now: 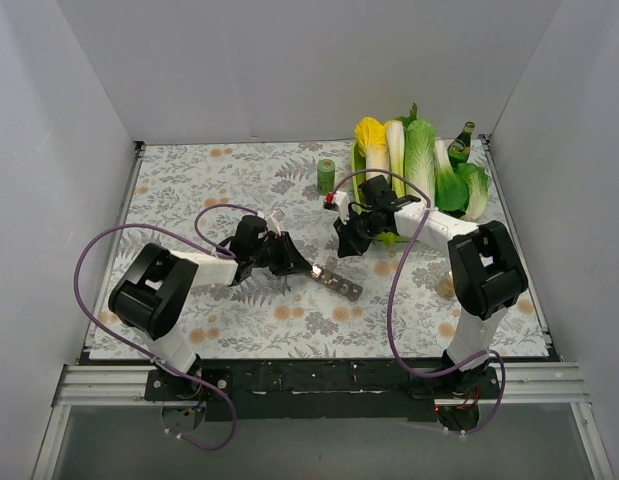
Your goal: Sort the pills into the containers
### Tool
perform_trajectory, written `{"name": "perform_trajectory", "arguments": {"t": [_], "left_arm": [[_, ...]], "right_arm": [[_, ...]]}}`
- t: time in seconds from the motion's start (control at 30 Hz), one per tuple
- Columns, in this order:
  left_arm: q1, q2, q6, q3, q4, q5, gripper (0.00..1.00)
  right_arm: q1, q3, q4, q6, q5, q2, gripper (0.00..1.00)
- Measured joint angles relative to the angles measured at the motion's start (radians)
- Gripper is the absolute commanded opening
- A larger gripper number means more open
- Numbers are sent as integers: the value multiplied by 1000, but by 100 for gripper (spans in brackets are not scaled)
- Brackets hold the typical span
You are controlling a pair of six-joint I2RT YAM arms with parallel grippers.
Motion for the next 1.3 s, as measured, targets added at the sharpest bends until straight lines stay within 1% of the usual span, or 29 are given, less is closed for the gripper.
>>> {"name": "perform_trajectory", "arguments": {"t": [0.4, 0.7, 0.87, 1.0, 1.1, 1.13, 1.17, 1.2, 1.23, 1.27, 1.3], "left_arm": [[0, 39, -7, 9, 14, 6, 11], [0, 58, -1, 25, -35, -42, 10], [0, 56, 0, 33, -50, -47, 13], [0, 37, 4, 33, -58, -46, 18], [0, 0, 11, 33, -68, -45, 36], [0, -13, 19, 33, -72, -45, 43], [0, -28, 24, 33, -75, -46, 54], [0, -47, 37, 33, -82, -47, 59], [0, -62, 53, 33, -88, -51, 63], [0, -80, 68, 33, -94, -58, 70], [1, -101, 90, 33, -105, -67, 74]], "right_arm": [[52, 0, -8, -11, -38, 0, 2], [84, 0, -16, -20, -23, 0, 2], [90, 0, -17, -18, 11, 0, 2], [89, 0, -17, -15, 47, -6, 2], [86, 0, -17, -13, 72, -16, 4], [84, 0, -17, -13, 80, -19, 8], [80, 0, -17, -12, 87, -24, 10], [76, 0, -19, -11, 94, -28, 18], [71, 0, -21, -10, 98, -34, 23], [64, 0, -22, -10, 102, -42, 28], [54, -1, -24, -11, 105, -52, 39]]}}
